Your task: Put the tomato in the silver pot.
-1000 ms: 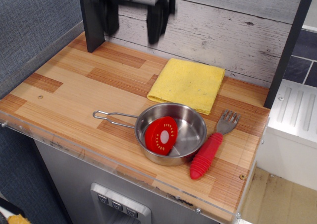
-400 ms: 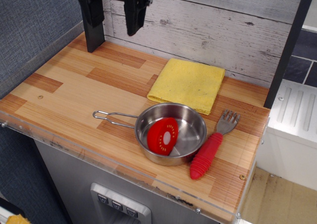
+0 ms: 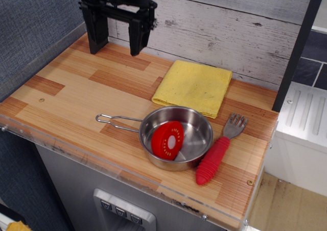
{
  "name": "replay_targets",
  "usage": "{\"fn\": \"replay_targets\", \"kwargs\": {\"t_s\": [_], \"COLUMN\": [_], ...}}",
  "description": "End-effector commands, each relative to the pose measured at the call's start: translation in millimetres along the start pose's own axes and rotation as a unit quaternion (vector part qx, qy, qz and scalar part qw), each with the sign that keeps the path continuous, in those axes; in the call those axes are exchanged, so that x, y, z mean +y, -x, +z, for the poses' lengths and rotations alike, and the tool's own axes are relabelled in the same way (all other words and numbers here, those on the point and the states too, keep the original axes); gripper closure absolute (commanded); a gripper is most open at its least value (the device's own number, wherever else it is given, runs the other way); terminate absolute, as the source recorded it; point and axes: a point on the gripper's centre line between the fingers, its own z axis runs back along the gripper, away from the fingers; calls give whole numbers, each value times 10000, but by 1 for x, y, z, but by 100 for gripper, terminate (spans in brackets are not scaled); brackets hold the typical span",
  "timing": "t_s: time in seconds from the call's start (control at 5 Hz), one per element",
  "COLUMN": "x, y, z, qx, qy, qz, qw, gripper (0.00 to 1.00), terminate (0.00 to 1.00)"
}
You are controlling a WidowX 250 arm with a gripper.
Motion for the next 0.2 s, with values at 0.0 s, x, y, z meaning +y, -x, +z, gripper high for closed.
{"fn": "replay_targets", "kwargs": {"t_s": [0.0], "x": [10], "y": [4], "z": [13], "qx": [-228], "qy": [-48], "qz": [28], "qw": [9997], "gripper": [0], "terminate": [100]}}
